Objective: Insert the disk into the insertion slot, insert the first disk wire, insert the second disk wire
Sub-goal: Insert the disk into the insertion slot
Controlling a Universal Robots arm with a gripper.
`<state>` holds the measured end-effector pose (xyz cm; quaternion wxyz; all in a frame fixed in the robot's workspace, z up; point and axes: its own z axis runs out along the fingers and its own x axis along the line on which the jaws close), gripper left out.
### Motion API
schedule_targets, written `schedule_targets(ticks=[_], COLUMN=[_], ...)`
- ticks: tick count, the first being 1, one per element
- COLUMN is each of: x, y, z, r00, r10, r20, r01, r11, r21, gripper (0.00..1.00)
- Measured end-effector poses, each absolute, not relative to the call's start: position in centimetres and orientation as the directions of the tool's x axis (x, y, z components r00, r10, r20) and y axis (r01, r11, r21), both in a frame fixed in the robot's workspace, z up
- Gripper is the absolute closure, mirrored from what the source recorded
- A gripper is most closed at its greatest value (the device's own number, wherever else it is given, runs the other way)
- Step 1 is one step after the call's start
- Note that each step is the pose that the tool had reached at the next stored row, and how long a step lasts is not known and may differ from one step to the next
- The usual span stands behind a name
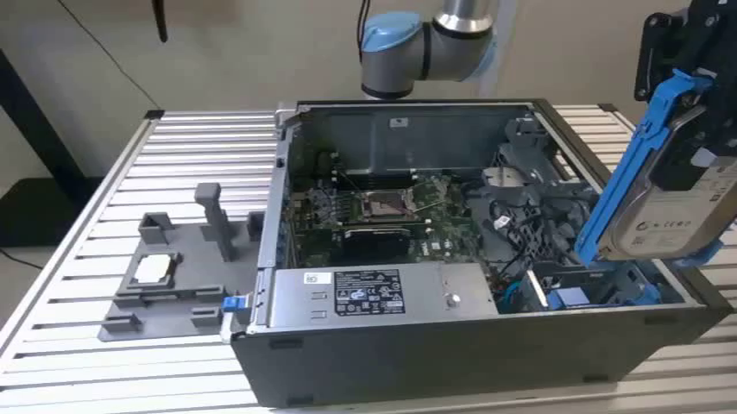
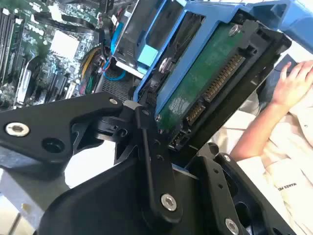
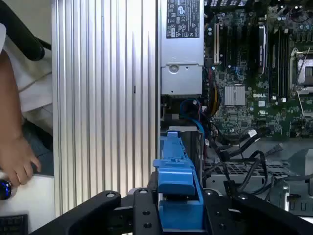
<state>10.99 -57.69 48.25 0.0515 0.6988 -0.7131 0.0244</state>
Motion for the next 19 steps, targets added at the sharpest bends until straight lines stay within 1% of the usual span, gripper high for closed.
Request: schedule_targets(ticks=[19], x=[10.99], y=[-57.69], z=[48.25], r00=[-0.018], r10=[-0.990], r20=[0.140], r01=[-0.999], r11=[0.023], r21=[0.036], gripper=[0.67])
